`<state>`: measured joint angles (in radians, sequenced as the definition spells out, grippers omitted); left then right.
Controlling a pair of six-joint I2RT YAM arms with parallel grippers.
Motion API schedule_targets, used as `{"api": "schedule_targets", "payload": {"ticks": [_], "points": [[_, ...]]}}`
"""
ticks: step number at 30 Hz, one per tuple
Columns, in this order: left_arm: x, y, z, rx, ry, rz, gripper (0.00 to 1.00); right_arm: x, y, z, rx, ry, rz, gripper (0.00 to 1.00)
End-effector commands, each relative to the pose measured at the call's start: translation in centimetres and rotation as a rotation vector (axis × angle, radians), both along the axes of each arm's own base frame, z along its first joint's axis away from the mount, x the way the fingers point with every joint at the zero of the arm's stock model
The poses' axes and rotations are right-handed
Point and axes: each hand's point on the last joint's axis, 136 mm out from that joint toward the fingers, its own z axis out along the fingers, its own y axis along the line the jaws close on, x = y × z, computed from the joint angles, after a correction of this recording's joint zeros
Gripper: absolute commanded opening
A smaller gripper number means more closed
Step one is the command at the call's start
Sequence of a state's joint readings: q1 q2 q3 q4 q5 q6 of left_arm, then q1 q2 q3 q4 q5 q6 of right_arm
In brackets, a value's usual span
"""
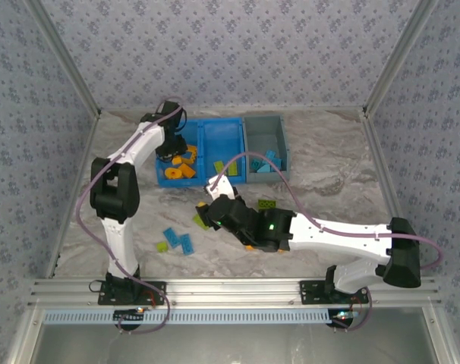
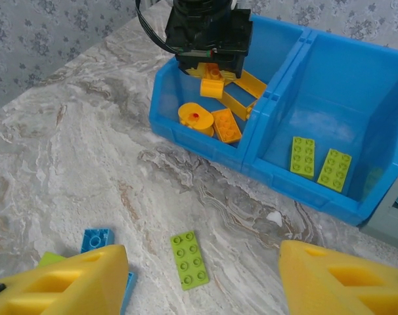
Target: Sort the legos into containers by color
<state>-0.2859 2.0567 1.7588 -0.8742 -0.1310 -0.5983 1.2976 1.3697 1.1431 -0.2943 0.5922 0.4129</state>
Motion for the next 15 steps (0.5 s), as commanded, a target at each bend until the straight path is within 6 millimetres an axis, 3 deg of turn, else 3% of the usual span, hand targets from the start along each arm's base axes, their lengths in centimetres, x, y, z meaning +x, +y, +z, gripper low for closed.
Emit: {"api": "schedule_targets", "payload": {"ticks": [1, 9, 12, 15], "points": [[0.2, 0.9, 0.1, 0.056, 0.005, 0.019, 0.23, 0.2, -0.8, 0.7, 0.044, 0.0, -0.031, 0.65], [0.7, 0.3, -0.6, 0.084, 0.008, 0.006, 0.32, 0.1, -1.1, 0.1, 0.037, 0.025, -0.033, 0.65], [0.4, 0.2, 0.3, 0.093, 0.008, 0.011, 0.42, 0.0, -1.5, -0.1, 0.04, 0.033, -0.043, 0.65], [0.1, -0.2, 2.5, 0.09, -0.039, 0.01, 0.5, 0.0, -2.1, -0.2, 0.044, 0.034, -0.052, 0.65]]}}
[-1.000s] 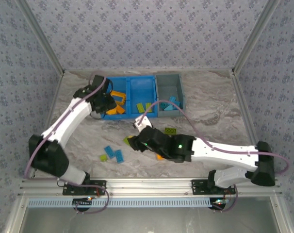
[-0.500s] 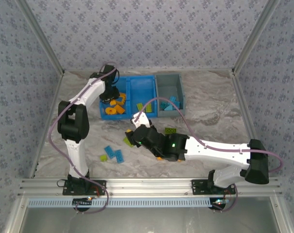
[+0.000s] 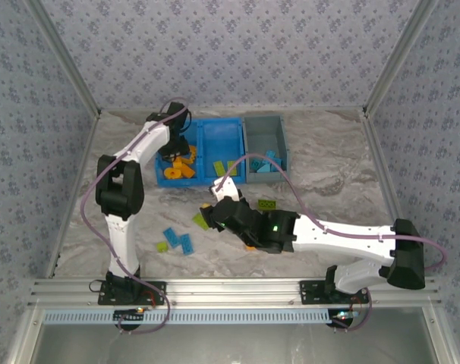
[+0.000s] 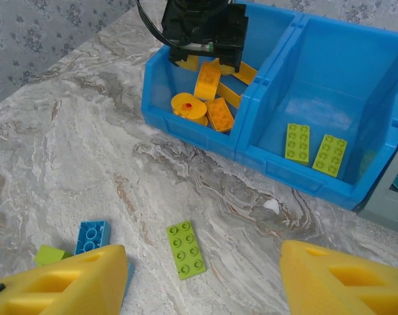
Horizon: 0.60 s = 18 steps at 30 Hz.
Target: Sort the legos into containers by color
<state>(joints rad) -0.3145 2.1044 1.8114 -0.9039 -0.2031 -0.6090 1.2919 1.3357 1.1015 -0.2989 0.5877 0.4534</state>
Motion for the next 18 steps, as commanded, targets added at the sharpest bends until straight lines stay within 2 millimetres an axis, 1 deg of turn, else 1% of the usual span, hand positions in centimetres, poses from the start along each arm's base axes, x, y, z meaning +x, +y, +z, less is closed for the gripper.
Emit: {"api": "schedule_targets", "payload": {"ticks": [1, 3, 6, 9, 11, 12, 14, 15, 16, 18], "points": [[-0.6, -0.1, 3.9, 0.016, -0.062, 0.006, 0.53, 0.2, -1.3, 0.4, 0.026, 0.007, -0.034, 0.65], [-0.8, -0.4, 5.7, -0.003, -0.094, 0.007, 0.53, 0.3, -1.8, 0.5, 0.024, 0.007, -0.043, 0.65], [-1.5, -0.9, 9.0, -0.034, -0.159, 0.008, 0.53, 0.6, -2.7, 0.8, 0.017, -0.002, -0.067, 0.65], [-2.7, -1.4, 13.2, -0.078, -0.25, 0.004, 0.53, 1.1, -4.1, 0.8, 0.016, -0.002, -0.102, 0.65], [-4.2, -1.7, 16.4, -0.112, -0.324, -0.006, 0.54, 1.4, -4.7, 0.4, 0.012, 0.01, -0.118, 0.65], [-5.0, -1.8, 17.7, -0.129, -0.355, -0.013, 0.54, 1.4, -4.8, 0.1, 0.008, 0.021, -0.117, 0.65], [-7.3, -2.1, 20.3, -0.17, -0.425, -0.032, 0.54, 1.3, -4.2, -1.0, -0.019, 0.053, -0.088, 0.66], [-8.8, -2.4, 21.4, -0.193, -0.454, -0.053, 0.55, 1.0, -3.5, -1.7, -0.04, 0.074, -0.061, 0.66], [-10.1, -2.6, 22.2, -0.209, -0.477, -0.076, 0.56, 0.6, -2.6, -2.5, -0.063, 0.096, -0.028, 0.66], [-13.6, -2.7, 23.2, -0.239, -0.513, -0.129, 0.57, -0.4, -0.3, -4.7, -0.114, 0.163, 0.04, 0.66]]}}
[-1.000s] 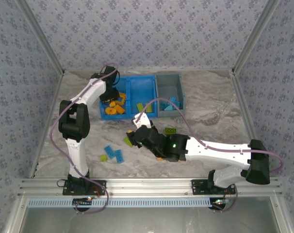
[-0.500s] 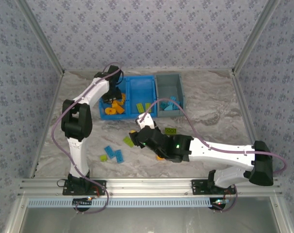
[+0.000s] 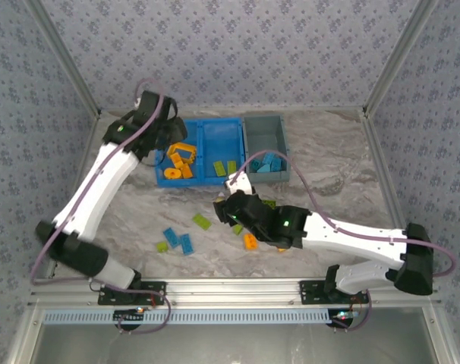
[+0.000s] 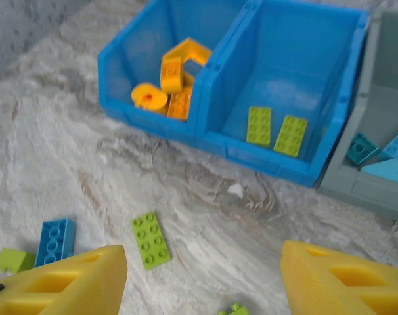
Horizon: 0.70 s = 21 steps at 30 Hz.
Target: Sort the legos into containers by color
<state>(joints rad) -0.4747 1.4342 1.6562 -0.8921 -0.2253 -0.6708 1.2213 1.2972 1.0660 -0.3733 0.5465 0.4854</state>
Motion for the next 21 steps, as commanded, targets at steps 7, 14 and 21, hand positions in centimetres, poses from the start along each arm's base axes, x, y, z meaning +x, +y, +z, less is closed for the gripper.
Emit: {"api": "schedule_targets", "payload": {"ticks": [7, 14, 21], "points": [[-14.6, 2.3, -1.9, -0.136, -0.021, -0.194, 0.67, -5.7, 9.0, -10.2, -0.13, 0.38, 0.218, 0.72], [-21.0, 6.0, -6.4, -0.152, 0.066, -0.159, 0.68, -7.5, 11.6, -15.5, -0.245, 0.561, 0.204, 0.78], [-21.8, 6.1, -6.8, -0.186, 0.062, -0.158, 0.68, -7.6, 11.9, -19.0, -0.339, 0.644, 0.159, 0.77]]}}
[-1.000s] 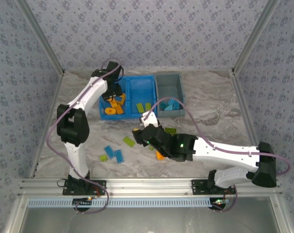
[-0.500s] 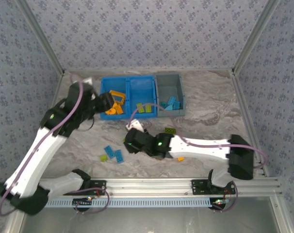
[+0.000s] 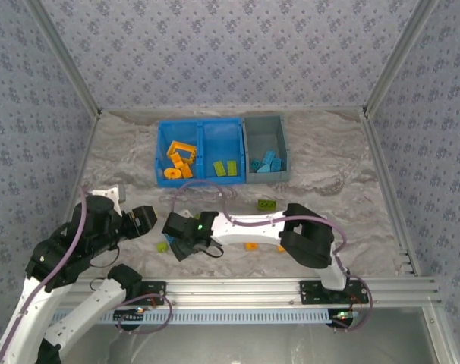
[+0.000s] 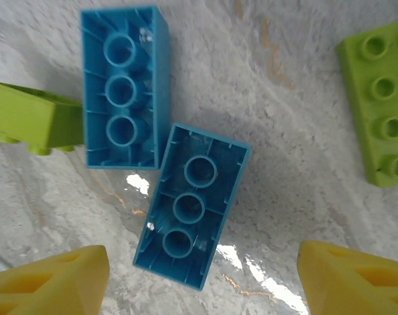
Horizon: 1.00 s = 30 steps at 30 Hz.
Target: Sort the legos into containers by color
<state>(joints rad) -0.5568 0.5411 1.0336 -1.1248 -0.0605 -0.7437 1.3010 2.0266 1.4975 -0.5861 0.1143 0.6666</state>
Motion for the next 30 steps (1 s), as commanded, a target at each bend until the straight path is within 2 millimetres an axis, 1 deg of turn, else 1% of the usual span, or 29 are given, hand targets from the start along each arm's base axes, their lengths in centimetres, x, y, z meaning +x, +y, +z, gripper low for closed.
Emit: {"api": "schedule_targets", "payload": {"ticks": [1, 5, 11, 12, 13, 16, 17, 19, 20, 22, 25, 28, 30], "points": [[-0.4, -0.2, -0.2, -0.018, 0.023, -0.004, 0.68, -0.8, -0.6, -1.5, -0.075, 0.075, -0.022, 0.75], [-0.5, -0.1, -0.3, -0.018, 0.027, -0.004, 0.68, -0.6, -0.3, -2.5, -0.1, 0.077, -0.026, 0.68], [-0.6, -0.2, -0.7, -0.03, 0.033, -0.002, 0.68, 0.6, -0.8, -2.8, -0.124, 0.048, -0.062, 0.52], [-0.6, -0.3, -0.8, -0.033, 0.033, -0.006, 0.68, 0.8, -0.8, -2.9, -0.125, 0.045, -0.066, 0.49], [-0.6, -0.3, -0.9, -0.035, 0.032, -0.006, 0.68, 1.0, -0.9, -2.9, -0.129, 0.041, -0.068, 0.43], [-0.6, -0.5, -0.9, -0.042, 0.031, -0.014, 0.69, 1.4, -1.2, -2.6, -0.131, 0.016, -0.069, 0.29], [-0.6, -0.6, -0.8, -0.047, 0.029, -0.018, 0.69, 1.6, -1.4, -2.3, -0.13, 0.004, -0.074, 0.26], [-0.4, -1.4, -0.5, -0.073, 0.024, -0.045, 0.7, 2.1, -2.1, -0.9, -0.117, -0.03, -0.097, 0.24], [-0.3, -2.0, -0.3, -0.094, 0.02, -0.065, 0.71, 2.4, -2.8, -0.1, -0.113, -0.051, -0.113, 0.24], [0.0, -3.5, 0.3, -0.147, 0.015, -0.118, 0.71, 3.1, -4.5, 2.1, -0.098, -0.1, -0.152, 0.23], [0.9, -6.0, 1.4, -0.232, 0.01, -0.183, 0.72, 4.8, -8.4, 5.8, -0.081, -0.164, -0.23, 0.23], [2.6, -8.4, 2.8, -0.305, -0.009, -0.23, 0.75, 7.4, -13.4, 8.5, -0.076, -0.198, -0.33, 0.24], [3.9, -9.8, 3.3, -0.32, -0.019, -0.249, 0.77, 10.1, -17.1, 9.8, -0.073, -0.214, -0.41, 0.24]]}}
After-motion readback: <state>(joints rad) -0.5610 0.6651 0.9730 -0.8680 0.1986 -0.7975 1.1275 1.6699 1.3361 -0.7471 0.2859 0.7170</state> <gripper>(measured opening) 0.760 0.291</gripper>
